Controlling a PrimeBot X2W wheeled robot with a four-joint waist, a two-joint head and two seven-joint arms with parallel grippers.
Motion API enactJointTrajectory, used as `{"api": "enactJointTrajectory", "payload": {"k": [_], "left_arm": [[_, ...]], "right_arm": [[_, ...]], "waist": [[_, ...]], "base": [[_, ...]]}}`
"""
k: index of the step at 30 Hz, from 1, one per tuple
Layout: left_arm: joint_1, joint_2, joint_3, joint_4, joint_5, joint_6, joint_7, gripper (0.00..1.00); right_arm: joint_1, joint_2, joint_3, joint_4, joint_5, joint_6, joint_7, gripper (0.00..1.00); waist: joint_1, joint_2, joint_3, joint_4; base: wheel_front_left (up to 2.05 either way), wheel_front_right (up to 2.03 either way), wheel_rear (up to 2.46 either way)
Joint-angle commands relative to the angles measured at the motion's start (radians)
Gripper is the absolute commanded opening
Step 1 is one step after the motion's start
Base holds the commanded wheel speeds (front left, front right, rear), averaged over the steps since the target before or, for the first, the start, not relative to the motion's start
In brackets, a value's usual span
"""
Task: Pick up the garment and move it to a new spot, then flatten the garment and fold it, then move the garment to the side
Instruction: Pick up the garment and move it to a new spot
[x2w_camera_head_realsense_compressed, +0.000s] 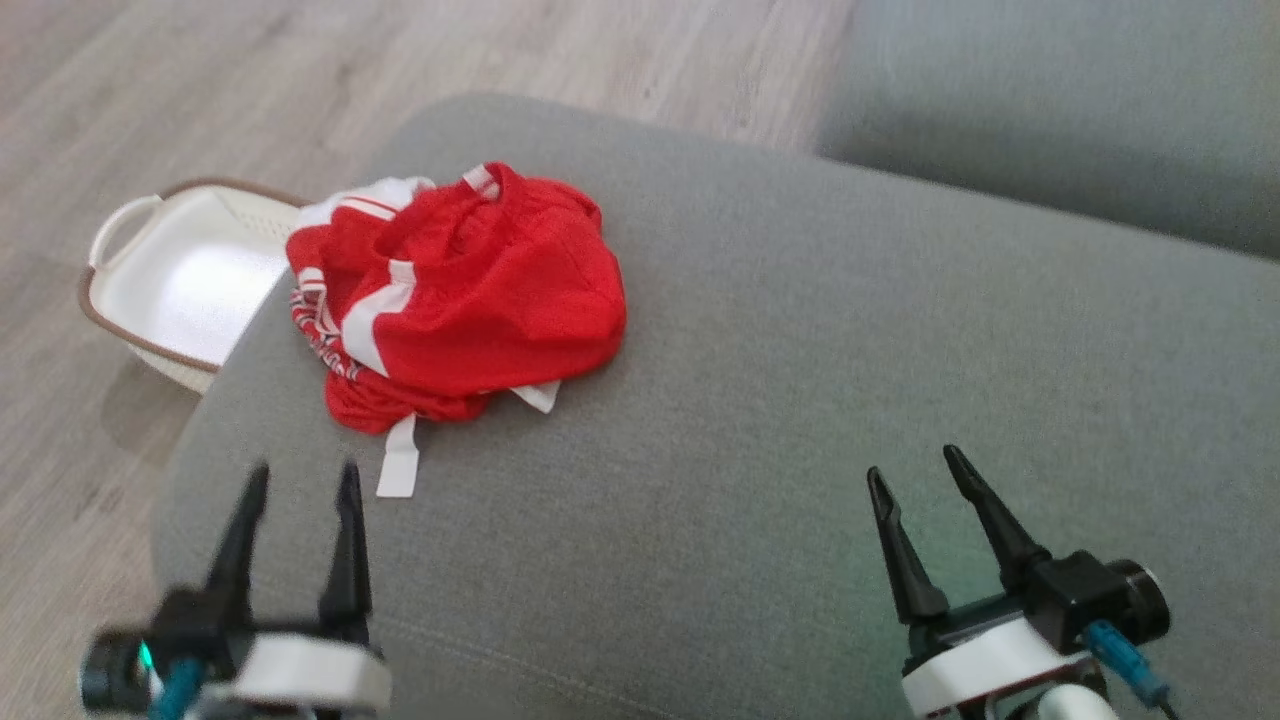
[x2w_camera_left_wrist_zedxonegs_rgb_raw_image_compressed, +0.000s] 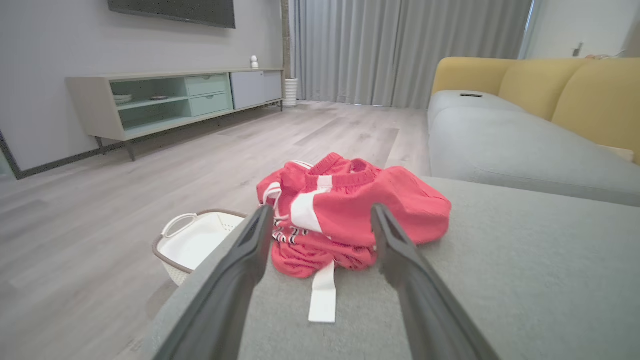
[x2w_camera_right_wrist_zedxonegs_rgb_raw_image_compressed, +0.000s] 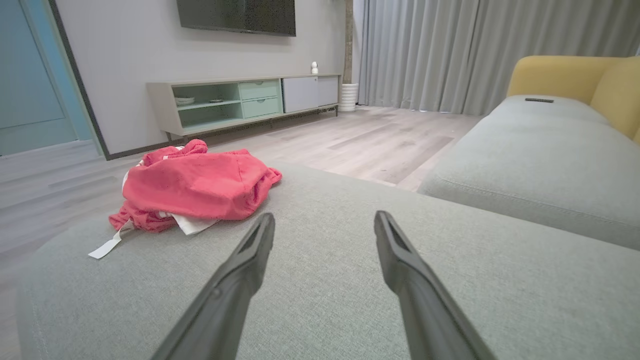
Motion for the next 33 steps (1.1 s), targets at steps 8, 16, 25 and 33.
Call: {"api": "enactJointTrajectory", "payload": {"k": [8,16,25,33], "left_arm": [[-0.404,0.055,0.062,-0.077,0.032,-0.026,-0.012,1.0],[-0.905,0.123,0.034,0.379,-0.041,-0.094,0.059,1.0],[-1.221,0.194,0.0,0.872,-0.105,-0.109,0.29,1.0],[-1.3,0.234,-0.018,1.136,-0.091,-0.072,0.397,1.0]], "right_arm": [[-0.101,-0.089,0.009,-0.058,-0.016,0.008,-0.011,1.0],[-0.149,-0.179,-0.014,-0.104,-0.02,0.008,-0.011,1.0],[-0.178,-0.222,-0.076,-0.158,-0.02,0.008,-0.011,1.0],[-0.181,-0.227,-0.096,-0.181,-0.015,0.008,-0.011,1.0]], "waist": [[0.0,0.0,0.181,-0.087],[0.0,0.0,0.319,-0.161],[0.0,0.0,0.427,-0.212],[0.0,0.0,0.487,-0.251]], "base": [[0.0,0.0,0.0],[0.0,0.0,0.0],[0.0,0.0,0.0],[0.0,0.0,0.0]]}}
